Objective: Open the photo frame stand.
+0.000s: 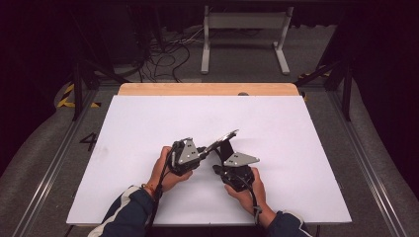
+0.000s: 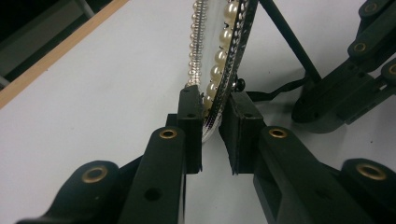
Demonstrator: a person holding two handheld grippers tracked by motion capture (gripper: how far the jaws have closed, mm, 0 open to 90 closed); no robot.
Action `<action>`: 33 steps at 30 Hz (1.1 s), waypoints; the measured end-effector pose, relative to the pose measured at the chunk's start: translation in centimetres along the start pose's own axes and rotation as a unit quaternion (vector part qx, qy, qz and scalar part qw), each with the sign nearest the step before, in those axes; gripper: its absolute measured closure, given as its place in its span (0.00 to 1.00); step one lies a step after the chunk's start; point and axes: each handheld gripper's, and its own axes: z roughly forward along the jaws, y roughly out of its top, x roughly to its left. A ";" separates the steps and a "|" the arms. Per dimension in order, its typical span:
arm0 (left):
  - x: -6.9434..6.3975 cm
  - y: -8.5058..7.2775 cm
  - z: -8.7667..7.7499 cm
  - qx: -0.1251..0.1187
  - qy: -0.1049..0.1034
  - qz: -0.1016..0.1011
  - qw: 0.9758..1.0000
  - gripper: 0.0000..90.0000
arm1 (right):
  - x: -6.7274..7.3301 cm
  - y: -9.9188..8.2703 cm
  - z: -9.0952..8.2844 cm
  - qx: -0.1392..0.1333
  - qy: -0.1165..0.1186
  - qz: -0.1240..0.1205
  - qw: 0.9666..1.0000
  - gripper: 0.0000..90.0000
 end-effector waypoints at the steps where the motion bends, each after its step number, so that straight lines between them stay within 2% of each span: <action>1: 0.0 0.0 0.0 0.000 -0.001 -0.004 1.000 0.87 | -0.1 0.0 0.0 0.000 0.005 -0.001 1.000 1.00; 3: 0.1 -0.1 0.0 -0.006 -0.005 -0.011 1.000 0.87 | -0.3 -0.1 -0.1 0.002 0.012 -0.002 1.000 1.00; 7: 0.4 -0.2 0.1 -0.021 -0.018 -0.027 0.999 0.84 | -0.1 -0.1 -0.5 0.004 0.006 -0.021 1.000 1.00; 8: 0.4 -0.2 0.2 -0.022 -0.018 -0.028 0.999 0.80 | -0.1 -0.1 -0.8 0.002 0.005 -0.024 1.000 1.00; 13: 0.2 0.1 0.9 -0.024 -0.022 -0.025 0.999 0.78 | -0.3 -0.3 -1.2 0.004 0.003 -0.015 1.000 1.00; 16: 0.1 0.3 1.5 -0.020 -0.019 -0.023 0.999 0.75 | 0.0 -0.3 -1.0 0.009 0.000 -0.023 1.000 1.00; 19: 0.1 0.3 2.1 -0.014 -0.017 -0.022 1.000 0.76 | 0.2 -0.4 -0.8 0.012 -0.004 -0.025 1.000 1.00; 21: 0.1 0.3 2.1 -0.011 -0.011 -0.018 1.000 0.81 | 0.2 -0.5 -0.7 0.015 -0.006 -0.025 1.000 1.00; 23: 0.3 0.1 2.0 -0.013 -0.008 -0.023 1.000 0.85 | 0.1 -0.6 -0.6 0.016 -0.008 -0.022 1.000 1.00; 29: -0.1 0.1 1.8 -0.008 0.002 -0.007 1.000 0.86 | 0.2 -0.7 -0.5 0.018 -0.007 -0.022 1.000 1.00; 33: -0.4 -0.1 1.4 -0.004 0.003 -0.005 1.000 0.86 | 0.1 -0.7 -0.5 0.020 -0.007 -0.021 1.000 1.00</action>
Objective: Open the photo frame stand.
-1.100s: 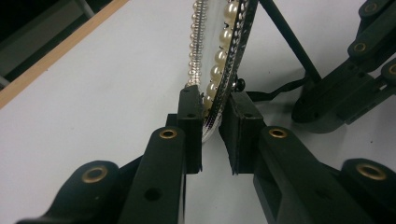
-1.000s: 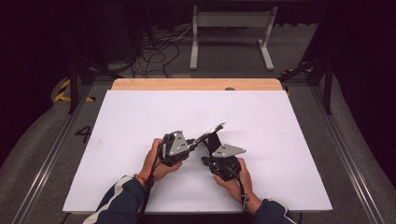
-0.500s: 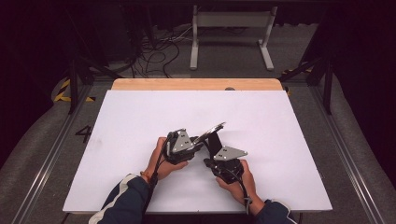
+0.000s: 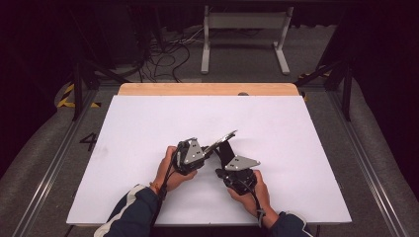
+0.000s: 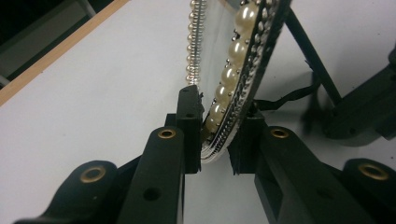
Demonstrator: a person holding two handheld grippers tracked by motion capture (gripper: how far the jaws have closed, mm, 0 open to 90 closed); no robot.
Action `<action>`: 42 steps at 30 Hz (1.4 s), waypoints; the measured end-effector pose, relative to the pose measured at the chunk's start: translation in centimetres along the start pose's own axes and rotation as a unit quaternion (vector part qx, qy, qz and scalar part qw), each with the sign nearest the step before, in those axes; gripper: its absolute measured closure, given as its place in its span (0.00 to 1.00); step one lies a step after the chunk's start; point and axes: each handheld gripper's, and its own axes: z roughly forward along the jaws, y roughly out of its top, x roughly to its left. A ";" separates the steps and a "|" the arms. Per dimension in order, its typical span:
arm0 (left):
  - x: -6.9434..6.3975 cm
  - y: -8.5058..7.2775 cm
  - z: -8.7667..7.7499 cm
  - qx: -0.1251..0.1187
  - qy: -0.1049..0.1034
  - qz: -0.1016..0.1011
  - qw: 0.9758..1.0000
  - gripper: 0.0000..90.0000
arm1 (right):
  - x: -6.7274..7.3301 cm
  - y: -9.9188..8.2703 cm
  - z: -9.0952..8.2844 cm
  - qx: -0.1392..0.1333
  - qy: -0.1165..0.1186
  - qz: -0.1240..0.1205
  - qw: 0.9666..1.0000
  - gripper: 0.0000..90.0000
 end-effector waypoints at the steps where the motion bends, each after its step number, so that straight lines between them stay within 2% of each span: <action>1: -0.1 0.0 -0.1 0.002 0.001 0.000 1.000 0.86 | 0.0 0.0 0.0 0.000 0.001 0.000 1.000 1.00; 4: -0.4 0.1 -0.6 0.006 -0.001 0.011 1.000 0.87 | -0.3 0.0 -0.1 0.001 -0.001 0.003 1.000 1.00; 7: -0.6 0.2 -0.8 0.008 0.001 0.013 1.000 0.87 | -0.5 0.0 -0.1 0.004 -0.006 0.005 1.000 1.00; 13: -0.8 0.1 -1.0 0.004 0.001 -0.002 1.000 0.86 | -1.8 -0.2 -0.1 0.001 0.007 0.018 1.000 1.00; 21: -0.9 0.1 -0.8 -0.003 -0.004 -0.012 1.000 0.83 | -2.4 -0.2 -0.3 0.004 0.000 0.013 1.000 1.00; 27: -0.8 0.0 -0.5 -0.015 -0.009 -0.021 1.000 0.81 | -3.2 -0.4 -0.2 0.009 -0.015 0.012 1.000 1.00; 39: -1.0 0.1 -0.5 -0.010 -0.009 -0.019 1.000 0.81 | -3.8 -0.6 -0.3 0.011 -0.007 0.016 1.000 1.00; 42: -1.2 0.3 -0.7 -0.010 -0.008 -0.011 1.000 0.80 | -3.9 -0.6 -0.4 0.012 -0.006 0.013 1.000 1.00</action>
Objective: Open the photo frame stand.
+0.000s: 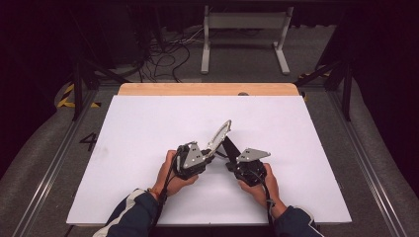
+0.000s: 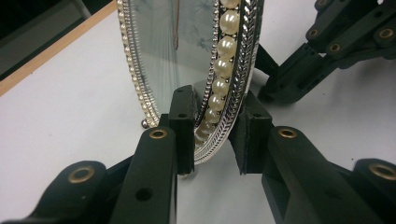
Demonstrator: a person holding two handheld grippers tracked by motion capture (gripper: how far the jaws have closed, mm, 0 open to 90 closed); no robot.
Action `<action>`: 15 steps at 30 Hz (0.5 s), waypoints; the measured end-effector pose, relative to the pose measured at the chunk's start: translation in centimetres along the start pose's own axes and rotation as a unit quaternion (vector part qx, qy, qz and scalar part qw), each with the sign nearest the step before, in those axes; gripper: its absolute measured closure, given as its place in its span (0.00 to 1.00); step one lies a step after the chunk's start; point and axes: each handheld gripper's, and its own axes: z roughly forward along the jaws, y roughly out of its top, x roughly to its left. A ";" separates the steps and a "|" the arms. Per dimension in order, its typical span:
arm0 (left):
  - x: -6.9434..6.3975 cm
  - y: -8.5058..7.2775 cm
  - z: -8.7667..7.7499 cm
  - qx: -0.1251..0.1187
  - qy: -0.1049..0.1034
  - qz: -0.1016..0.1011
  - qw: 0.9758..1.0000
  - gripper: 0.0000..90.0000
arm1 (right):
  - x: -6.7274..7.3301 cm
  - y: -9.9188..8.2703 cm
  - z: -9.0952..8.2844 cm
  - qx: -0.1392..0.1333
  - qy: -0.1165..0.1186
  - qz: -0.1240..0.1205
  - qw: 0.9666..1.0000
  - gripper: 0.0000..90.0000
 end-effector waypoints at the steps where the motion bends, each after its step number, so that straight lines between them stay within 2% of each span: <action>1: -0.1 0.1 -0.1 -0.002 -0.003 -0.001 1.000 0.81 | -0.1 0.0 0.0 0.001 0.000 0.000 1.000 1.00; 6: -0.4 0.0 -0.3 -0.001 -0.006 0.004 1.000 0.80 | -0.4 -0.1 -0.1 0.002 0.000 0.000 1.000 1.00; 11: -0.6 0.1 -0.5 0.003 -0.006 0.006 1.000 0.80 | -0.4 0.0 -0.1 0.003 0.000 -0.011 1.000 1.00; 15: -0.6 0.2 -0.8 -0.001 -0.018 0.001 1.000 0.81 | -0.6 0.0 -0.2 0.004 -0.003 -0.012 1.000 1.00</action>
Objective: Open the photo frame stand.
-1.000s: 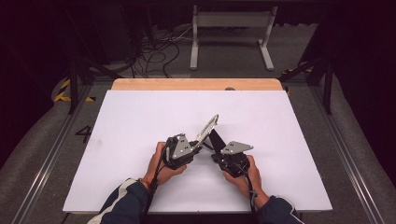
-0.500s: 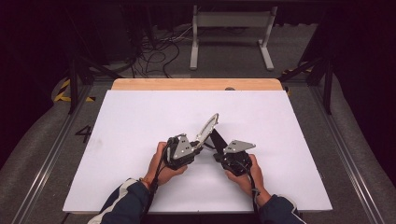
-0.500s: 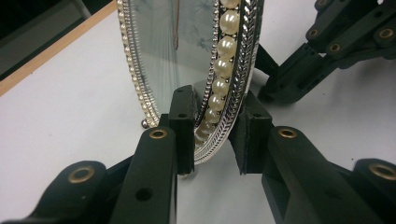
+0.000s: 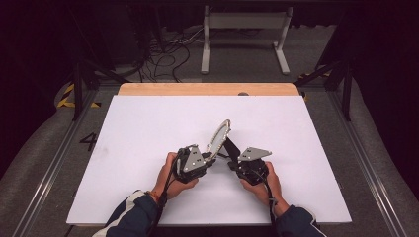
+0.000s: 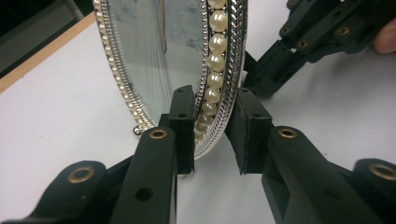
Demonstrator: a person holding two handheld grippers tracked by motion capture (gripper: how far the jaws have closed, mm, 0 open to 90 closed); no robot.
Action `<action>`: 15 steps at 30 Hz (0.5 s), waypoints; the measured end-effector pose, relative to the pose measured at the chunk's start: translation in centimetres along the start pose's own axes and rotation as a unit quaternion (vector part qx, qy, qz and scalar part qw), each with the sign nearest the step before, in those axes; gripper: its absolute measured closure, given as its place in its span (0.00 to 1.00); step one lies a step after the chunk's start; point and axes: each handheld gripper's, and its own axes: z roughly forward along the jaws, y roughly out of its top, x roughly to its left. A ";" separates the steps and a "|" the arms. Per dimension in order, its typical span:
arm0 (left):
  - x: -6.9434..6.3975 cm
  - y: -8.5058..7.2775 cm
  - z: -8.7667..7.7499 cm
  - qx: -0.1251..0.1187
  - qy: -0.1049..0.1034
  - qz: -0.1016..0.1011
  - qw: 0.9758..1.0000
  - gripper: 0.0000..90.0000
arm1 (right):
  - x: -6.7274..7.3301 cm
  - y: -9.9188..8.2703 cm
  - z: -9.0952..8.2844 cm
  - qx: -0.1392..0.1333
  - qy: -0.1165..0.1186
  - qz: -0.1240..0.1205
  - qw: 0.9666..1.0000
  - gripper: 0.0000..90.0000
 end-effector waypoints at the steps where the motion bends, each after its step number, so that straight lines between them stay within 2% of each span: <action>1: 0.0 0.0 0.0 -0.001 0.000 0.000 1.000 0.81 | -0.2 0.0 -0.1 0.001 0.001 0.002 1.000 1.00; 9: 0.2 -0.2 0.2 -0.009 -0.010 -0.009 1.000 0.80 | -0.5 -0.3 -0.2 0.003 0.008 0.006 1.000 1.00; 15: 0.1 -0.2 0.4 -0.008 -0.011 -0.015 1.000 0.80 | -0.8 -0.4 -0.8 0.001 0.000 0.008 1.000 1.00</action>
